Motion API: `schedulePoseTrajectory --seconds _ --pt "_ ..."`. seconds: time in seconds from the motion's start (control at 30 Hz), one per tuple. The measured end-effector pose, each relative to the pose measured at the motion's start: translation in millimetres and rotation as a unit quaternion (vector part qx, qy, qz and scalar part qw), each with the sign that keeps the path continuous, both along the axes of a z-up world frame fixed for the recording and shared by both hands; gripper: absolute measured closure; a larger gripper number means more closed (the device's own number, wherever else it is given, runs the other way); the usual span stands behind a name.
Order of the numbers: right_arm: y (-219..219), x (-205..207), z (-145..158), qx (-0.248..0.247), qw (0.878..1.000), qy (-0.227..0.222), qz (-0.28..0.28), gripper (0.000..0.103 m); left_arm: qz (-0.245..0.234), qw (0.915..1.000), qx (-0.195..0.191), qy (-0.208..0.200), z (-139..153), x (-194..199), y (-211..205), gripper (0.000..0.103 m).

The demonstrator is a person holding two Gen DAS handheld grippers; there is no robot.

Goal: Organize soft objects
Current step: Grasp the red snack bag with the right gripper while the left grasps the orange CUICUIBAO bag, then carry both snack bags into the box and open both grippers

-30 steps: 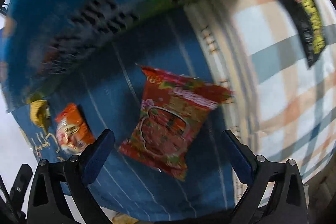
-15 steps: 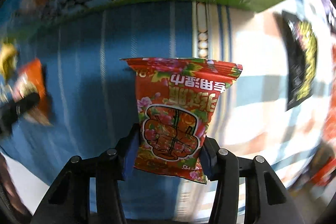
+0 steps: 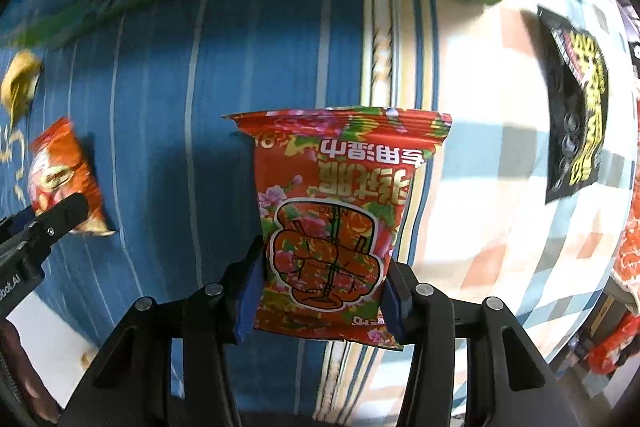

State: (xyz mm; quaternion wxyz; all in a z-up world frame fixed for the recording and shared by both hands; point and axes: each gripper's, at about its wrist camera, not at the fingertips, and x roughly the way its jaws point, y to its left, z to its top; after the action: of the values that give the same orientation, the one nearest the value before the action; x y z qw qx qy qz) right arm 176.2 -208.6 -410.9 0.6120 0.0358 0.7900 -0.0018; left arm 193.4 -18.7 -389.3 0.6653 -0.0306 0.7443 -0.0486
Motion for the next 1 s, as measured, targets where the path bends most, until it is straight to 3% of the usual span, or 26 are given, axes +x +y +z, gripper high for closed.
schedulePoseTrajectory --seconds 0.17,0.33,0.53,0.67,1.0 --pt "2 -21 1 0.001 1.0 0.009 0.017 0.051 -0.018 0.9998 0.01 0.002 -2 -32 -11 0.052" --pt "-6 -2 -2 0.005 1.0 0.012 -0.015 0.051 0.007 0.9996 0.011 0.024 -25 -31 -13 0.051" --pt "13 -9 -1 -0.013 1.0 0.004 -0.005 0.05 0.0 0.9996 0.008 0.028 -33 -36 -16 0.045" --pt "25 -16 -1 -0.016 1.0 -0.008 0.001 0.051 -0.006 0.9997 0.016 0.019 -29 -33 -32 0.053" --pt "18 -21 20 -0.003 1.0 -0.023 0.004 0.053 -0.006 0.9999 0.004 -0.014 16 -46 -45 0.054"
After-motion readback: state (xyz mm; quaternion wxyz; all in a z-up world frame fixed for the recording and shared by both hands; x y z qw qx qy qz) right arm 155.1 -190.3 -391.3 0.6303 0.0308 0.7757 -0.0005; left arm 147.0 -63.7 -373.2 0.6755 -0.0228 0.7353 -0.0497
